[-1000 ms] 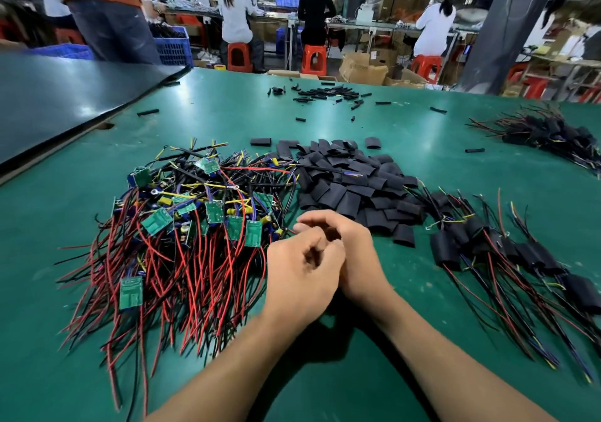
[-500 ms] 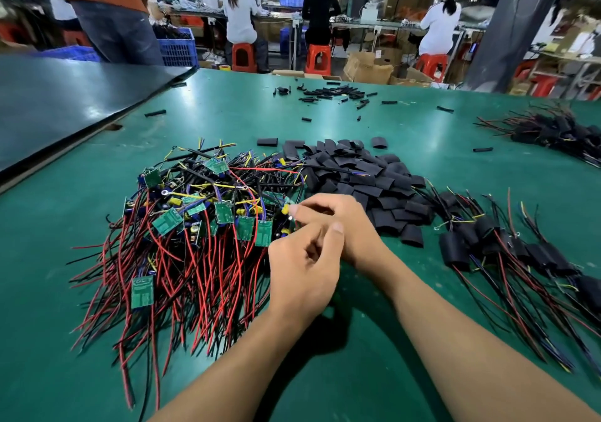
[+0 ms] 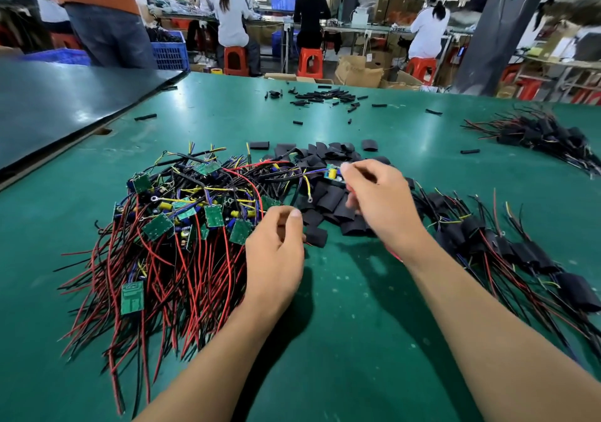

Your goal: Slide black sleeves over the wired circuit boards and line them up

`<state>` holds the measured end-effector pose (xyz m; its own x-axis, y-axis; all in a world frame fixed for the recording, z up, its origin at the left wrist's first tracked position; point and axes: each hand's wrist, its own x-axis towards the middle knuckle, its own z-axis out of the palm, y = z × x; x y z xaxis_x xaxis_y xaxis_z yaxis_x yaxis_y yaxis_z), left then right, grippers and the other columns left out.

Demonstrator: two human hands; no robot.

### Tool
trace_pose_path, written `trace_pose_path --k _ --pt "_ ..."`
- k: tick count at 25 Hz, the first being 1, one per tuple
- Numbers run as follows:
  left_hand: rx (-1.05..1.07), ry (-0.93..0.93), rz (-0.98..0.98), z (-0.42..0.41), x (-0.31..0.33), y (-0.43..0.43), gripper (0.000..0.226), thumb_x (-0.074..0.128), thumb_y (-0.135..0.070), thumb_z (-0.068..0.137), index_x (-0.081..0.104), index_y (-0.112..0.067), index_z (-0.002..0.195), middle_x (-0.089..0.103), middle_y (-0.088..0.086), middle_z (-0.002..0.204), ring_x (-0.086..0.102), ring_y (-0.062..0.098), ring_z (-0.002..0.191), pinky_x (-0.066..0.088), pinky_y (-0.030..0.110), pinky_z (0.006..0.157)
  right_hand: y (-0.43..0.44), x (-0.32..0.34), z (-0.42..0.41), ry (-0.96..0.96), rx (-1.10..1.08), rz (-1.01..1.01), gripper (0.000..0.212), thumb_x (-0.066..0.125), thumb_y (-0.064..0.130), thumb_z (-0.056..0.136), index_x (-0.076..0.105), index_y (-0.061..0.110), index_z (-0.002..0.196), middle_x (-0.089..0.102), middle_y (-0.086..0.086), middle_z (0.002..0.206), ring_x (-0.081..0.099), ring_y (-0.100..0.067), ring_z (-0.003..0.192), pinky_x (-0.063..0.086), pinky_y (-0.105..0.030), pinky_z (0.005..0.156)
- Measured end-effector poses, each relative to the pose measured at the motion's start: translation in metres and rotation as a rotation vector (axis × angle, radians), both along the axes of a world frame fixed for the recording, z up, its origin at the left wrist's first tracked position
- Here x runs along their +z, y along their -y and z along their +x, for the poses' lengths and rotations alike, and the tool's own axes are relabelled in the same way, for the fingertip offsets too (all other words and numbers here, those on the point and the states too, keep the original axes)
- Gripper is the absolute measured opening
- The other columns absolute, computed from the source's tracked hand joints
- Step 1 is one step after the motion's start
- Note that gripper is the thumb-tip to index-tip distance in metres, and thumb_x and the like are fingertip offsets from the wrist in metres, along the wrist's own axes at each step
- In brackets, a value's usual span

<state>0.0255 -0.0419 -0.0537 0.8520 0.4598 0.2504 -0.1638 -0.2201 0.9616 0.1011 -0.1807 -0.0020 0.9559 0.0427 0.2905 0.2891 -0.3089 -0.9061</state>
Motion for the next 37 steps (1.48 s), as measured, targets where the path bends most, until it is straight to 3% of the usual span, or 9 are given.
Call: trace_pose_path --k 3,7,11,16,22,25,30,33,37 --pt "-0.023 -0.030 0.021 -0.001 0.000 0.004 0.027 0.053 -0.025 0.100 0.063 -0.020 0.124 0.068 -0.004 0.111 0.065 0.013 0.102 0.054 0.047 0.092 0.021 0.004 -0.002 -0.107 0.001 0.151 0.030 0.064 0.035 0.093 0.065 0.015 0.070 0.055 0.002 0.058 0.048 -0.017 0.050 0.037 -0.028 0.049" --pt "-0.029 -0.023 -0.050 -0.003 0.004 0.004 0.021 0.052 -0.025 0.101 0.069 -0.021 0.113 0.072 -0.006 0.100 0.068 0.012 0.094 0.055 0.045 0.089 0.045 0.001 -0.015 -0.468 0.265 0.569 0.019 0.067 0.028 0.093 0.068 0.020 0.076 0.056 -0.001 0.067 0.045 -0.012 0.048 0.033 -0.021 0.040" --pt "-0.230 0.004 -0.176 -0.008 0.011 0.007 0.027 0.055 -0.029 0.101 0.076 -0.016 0.089 0.076 0.002 0.086 0.073 0.016 0.080 0.056 0.034 0.070 0.056 -0.029 -0.037 -0.598 0.505 0.328 0.014 0.074 0.033 0.083 0.074 0.021 0.078 0.064 -0.004 0.073 0.050 -0.011 0.050 0.036 -0.019 0.043" --pt "-0.493 -0.105 -0.209 -0.009 0.009 0.012 0.006 0.071 -0.016 0.090 0.076 -0.018 0.093 0.076 0.004 0.087 0.068 0.015 0.071 0.053 0.024 0.059 0.058 -0.047 -0.031 -0.628 0.592 0.405 0.016 0.077 0.029 0.078 0.072 0.016 0.086 0.066 -0.009 0.083 0.055 -0.014 0.059 0.043 -0.019 0.053" --pt "-0.473 -0.049 0.033 -0.011 0.007 0.012 0.028 0.080 -0.027 0.081 0.073 -0.038 0.106 0.074 -0.008 0.086 0.060 0.018 0.064 0.055 0.028 0.066 0.066 -0.048 -0.028 -0.609 0.638 0.438 0.023 0.071 0.033 0.085 0.064 0.013 0.093 0.066 -0.006 0.083 0.060 -0.013 0.069 0.049 -0.023 0.064" --pt "-0.456 -0.088 0.188 -0.012 0.004 0.013 0.049 0.080 -0.027 0.081 0.064 -0.041 0.125 0.068 -0.020 0.099 0.060 0.010 0.072 0.055 0.022 0.069 0.068 -0.044 -0.023 -0.623 0.503 0.750 0.019 0.059 0.031 0.090 0.058 0.013 0.095 0.061 -0.001 0.075 0.054 -0.011 0.059 0.049 -0.024 0.057" --pt "-0.388 -0.144 0.166 -0.008 -0.001 0.011 0.014 0.063 -0.017 0.096 0.072 -0.024 0.102 0.074 -0.006 0.083 0.069 0.009 0.067 0.054 0.022 0.065 0.084 -0.033 -0.021 -0.642 0.569 1.278 0.026 0.044 0.031 0.099 0.062 0.013 0.094 0.060 0.005 0.079 0.046 -0.004 0.052 0.042 -0.015 0.047" --pt "-0.447 -0.185 -0.178 -0.003 0.001 0.010 0.020 0.053 -0.022 0.102 0.070 -0.011 0.099 0.073 0.008 0.078 0.066 0.022 0.056 0.052 0.026 0.052 0.075 -0.035 -0.030 -0.616 0.614 0.897 0.023 0.053 0.032 0.097 0.066 0.013 0.097 0.062 0.002 0.080 0.045 -0.003 0.049 0.038 -0.014 0.042" --pt "-0.604 -0.383 -0.537 0.002 0.008 0.007 0.053 0.055 -0.058 0.088 0.072 -0.009 0.083 0.067 0.020 0.071 0.061 0.029 0.048 0.051 0.029 0.046 0.053 -0.044 -0.040 -0.645 0.718 0.435 0.016 0.068 0.030 0.089 0.074 0.018 0.099 0.063 -0.002 0.081 0.050 -0.007 0.053 0.040 -0.017 0.046"
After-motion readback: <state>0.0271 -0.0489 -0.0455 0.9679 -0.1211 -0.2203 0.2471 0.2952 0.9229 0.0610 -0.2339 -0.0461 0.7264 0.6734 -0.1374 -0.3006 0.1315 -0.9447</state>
